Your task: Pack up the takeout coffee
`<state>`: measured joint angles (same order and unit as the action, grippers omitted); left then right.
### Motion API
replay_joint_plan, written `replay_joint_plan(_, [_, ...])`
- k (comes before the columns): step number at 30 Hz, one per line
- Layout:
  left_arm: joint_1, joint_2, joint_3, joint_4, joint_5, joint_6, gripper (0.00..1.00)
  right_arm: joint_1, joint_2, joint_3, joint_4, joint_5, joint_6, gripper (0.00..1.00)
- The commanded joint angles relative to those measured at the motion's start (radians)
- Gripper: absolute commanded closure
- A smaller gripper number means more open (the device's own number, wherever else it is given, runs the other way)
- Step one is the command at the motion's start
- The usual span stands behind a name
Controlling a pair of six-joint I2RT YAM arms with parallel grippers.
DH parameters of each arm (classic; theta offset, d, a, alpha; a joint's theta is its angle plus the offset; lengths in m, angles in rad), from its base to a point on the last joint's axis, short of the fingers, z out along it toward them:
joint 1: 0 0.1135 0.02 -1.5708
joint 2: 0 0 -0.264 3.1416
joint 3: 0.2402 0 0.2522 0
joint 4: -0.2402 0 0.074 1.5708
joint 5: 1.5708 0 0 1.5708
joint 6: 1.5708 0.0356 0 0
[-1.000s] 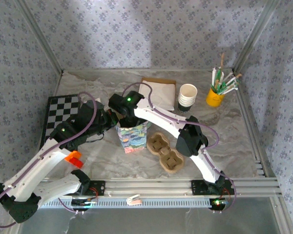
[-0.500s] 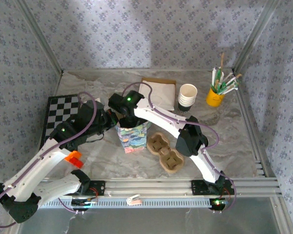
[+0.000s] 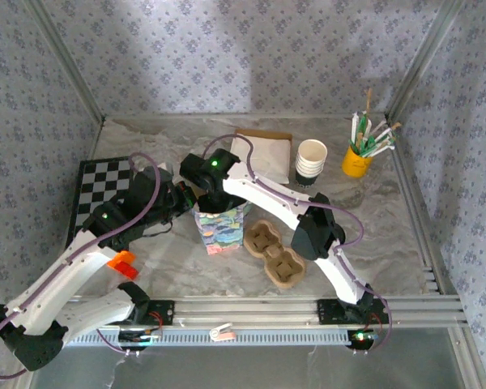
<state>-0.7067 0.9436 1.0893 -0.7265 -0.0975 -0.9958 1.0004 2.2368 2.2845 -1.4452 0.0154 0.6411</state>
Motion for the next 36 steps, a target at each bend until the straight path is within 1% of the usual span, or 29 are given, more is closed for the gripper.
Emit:
replay_joint_plan(1, [0.007, 0.003, -0.004, -0.032, -0.017, -0.006, 1.00, 0.006, -0.002, 0.039, -0.065, 0.021, 0.024, 0.00])
replay_joint_plan(11, [0.007, 0.004, -0.001, -0.036, -0.024, -0.005, 1.00, 0.008, -0.009, 0.065, -0.084, 0.002, 0.028, 0.00])
replay_joint_plan(26, [0.001, 0.024, 0.026, -0.066, -0.037, 0.012, 1.00, 0.006, -0.017, 0.151, -0.115, -0.012, 0.058, 0.00])
replay_joint_plan(36, [0.001, 0.012, 0.014, -0.094, -0.040, 0.019, 1.00, -0.011, -0.006, 0.138, -0.109, 0.000, 0.076, 0.00])
